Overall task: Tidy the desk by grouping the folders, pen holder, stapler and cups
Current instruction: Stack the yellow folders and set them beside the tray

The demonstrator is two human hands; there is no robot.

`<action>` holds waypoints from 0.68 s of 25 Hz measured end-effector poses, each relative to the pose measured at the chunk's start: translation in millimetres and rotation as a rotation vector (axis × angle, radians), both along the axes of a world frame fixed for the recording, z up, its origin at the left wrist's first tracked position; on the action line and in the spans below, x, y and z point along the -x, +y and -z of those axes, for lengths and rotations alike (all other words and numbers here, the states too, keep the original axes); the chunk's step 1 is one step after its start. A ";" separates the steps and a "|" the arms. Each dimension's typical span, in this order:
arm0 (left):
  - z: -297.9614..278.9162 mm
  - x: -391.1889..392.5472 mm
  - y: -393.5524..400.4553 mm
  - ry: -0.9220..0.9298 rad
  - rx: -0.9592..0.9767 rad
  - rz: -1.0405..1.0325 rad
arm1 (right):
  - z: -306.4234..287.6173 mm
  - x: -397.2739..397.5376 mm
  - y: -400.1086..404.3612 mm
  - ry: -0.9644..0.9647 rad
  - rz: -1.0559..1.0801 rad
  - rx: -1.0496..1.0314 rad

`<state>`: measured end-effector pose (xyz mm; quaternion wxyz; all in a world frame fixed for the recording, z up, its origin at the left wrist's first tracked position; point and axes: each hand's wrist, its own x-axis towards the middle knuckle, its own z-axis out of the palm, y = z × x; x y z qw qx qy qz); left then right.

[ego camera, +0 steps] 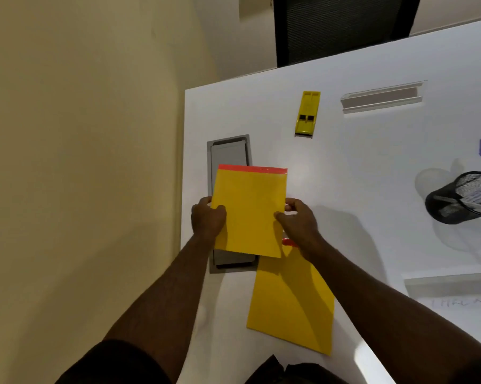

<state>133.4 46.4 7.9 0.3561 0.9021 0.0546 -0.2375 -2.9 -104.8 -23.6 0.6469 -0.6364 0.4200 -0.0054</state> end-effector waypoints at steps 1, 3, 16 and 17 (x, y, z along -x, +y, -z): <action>2.2 -5.9 13.2 0.032 -0.034 -0.044 | -0.9 -10.1 10.8 -0.009 -0.056 -0.033; 5.9 -12.8 37.9 0.088 -0.079 -0.100 | -2.7 -26.3 30.7 -0.017 -0.163 -0.053; 19.0 -5.2 70.4 0.173 -0.434 0.177 | 31.6 -13.8 47.6 0.117 -0.318 0.319; 17.7 -1.8 67.3 0.115 -0.499 0.235 | 32.6 -5.0 40.8 0.128 -0.273 0.373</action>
